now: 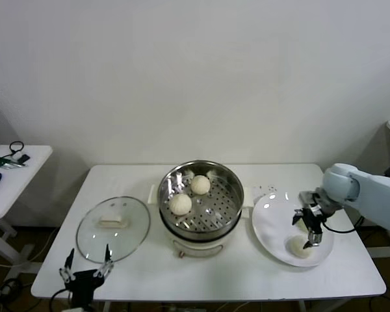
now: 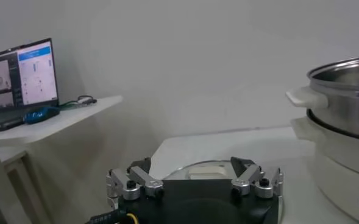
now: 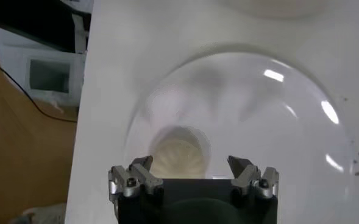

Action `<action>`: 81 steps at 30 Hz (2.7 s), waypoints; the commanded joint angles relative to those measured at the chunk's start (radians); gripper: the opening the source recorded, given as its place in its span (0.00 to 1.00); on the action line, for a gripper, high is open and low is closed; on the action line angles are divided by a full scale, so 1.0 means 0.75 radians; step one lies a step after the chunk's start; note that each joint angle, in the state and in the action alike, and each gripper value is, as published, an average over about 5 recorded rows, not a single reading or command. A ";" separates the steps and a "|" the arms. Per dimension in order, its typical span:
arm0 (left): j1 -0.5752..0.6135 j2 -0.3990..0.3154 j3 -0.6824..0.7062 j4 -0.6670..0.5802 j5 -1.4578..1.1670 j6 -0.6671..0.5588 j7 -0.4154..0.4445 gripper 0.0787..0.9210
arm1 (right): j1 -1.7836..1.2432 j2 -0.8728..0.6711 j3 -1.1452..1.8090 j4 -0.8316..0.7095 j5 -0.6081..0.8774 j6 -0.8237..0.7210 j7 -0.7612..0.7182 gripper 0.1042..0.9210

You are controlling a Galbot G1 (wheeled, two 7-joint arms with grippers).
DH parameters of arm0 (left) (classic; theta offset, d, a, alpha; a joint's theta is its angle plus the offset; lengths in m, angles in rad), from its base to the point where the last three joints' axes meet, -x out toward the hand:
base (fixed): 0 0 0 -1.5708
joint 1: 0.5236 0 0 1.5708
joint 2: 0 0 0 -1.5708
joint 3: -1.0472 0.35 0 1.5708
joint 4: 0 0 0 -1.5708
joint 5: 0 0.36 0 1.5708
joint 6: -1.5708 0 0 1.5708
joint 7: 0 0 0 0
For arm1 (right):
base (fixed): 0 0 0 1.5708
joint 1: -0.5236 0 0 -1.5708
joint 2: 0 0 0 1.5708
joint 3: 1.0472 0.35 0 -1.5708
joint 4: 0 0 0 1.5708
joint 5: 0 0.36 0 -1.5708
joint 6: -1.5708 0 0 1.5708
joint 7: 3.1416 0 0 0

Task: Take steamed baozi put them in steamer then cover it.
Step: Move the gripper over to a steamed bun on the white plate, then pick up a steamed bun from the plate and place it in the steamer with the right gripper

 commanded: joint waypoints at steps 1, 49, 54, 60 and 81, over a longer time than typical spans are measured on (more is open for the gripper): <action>0.017 0.000 -0.001 -0.004 -0.001 -0.004 -0.003 0.88 | -0.163 -0.018 0.117 -0.051 -0.090 0.009 -0.005 0.88; 0.023 0.002 0.013 0.006 0.023 -0.007 -0.015 0.88 | 0.323 0.190 -0.052 -0.110 -0.238 0.515 -0.192 0.72; 0.020 -0.002 0.021 0.007 0.024 0.007 -0.021 0.88 | 0.570 0.271 -0.149 -0.066 -0.232 0.631 -0.238 0.73; 0.012 0.000 0.036 0.012 0.040 0.013 -0.014 0.88 | 0.799 0.390 -0.238 0.019 -0.170 0.769 -0.252 0.74; -0.017 0.023 0.039 0.011 0.048 0.012 0.020 0.88 | 0.593 0.981 -0.116 0.057 -0.327 0.936 -0.249 0.74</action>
